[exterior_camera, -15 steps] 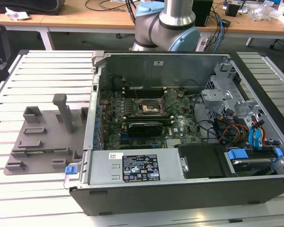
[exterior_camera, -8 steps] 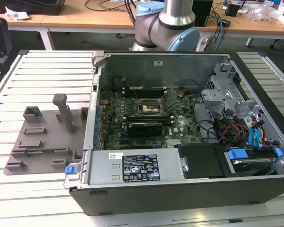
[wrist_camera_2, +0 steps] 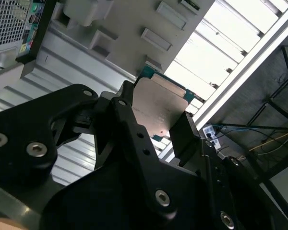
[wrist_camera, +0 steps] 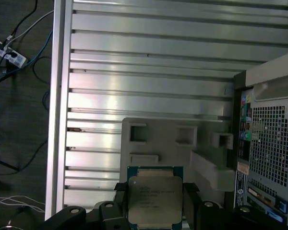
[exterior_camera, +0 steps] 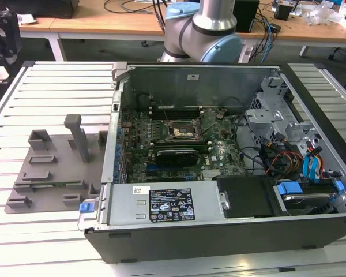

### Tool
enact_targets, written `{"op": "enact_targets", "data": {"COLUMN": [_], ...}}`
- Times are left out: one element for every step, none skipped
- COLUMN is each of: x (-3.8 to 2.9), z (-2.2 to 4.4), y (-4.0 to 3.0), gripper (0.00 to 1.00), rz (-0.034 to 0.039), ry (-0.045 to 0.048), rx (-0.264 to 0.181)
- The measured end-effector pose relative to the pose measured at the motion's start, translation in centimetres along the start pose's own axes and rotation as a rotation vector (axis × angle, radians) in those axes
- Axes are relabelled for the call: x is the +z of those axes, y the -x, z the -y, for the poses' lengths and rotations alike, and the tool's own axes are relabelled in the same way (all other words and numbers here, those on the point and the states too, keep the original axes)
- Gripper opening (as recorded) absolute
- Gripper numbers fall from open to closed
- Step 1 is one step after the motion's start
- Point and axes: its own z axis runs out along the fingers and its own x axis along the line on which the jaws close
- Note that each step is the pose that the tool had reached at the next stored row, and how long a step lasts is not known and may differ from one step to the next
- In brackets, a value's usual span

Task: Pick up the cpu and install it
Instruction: 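Pick up the cpu and move it towards the insertion slot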

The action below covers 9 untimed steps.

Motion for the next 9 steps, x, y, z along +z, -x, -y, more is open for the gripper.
{"op": "enact_targets", "data": {"x": [-0.02, -0.02, -0.03, -0.04, -0.05, -0.05, -0.05, -0.06, -0.06], "z": [-0.36, -0.54, -0.76, -1.01, -1.26, -1.30, -1.31, -1.31, -1.32], "y": [0.02, 0.03, 0.04, 0.06, 0.07, 0.07, 0.08, 0.08, 0.08], "gripper": [0.55, 0.55, 0.55, 0.55, 0.55, 0.55, 0.55, 0.55, 0.55], "rz": [-0.0002, -0.0001, -0.0001, -0.0001, -0.0001, -0.0001, -0.0001, -0.0001, -0.0001], "ry": [0.0001, 0.0003, 0.0005, 0.0006, 0.0008, 0.0008, 0.0008, 0.0008, 0.0008], "rx": [0.000, 0.000, 0.000, 0.000, 0.000, 0.000, 0.000, 0.000, 0.000]}}
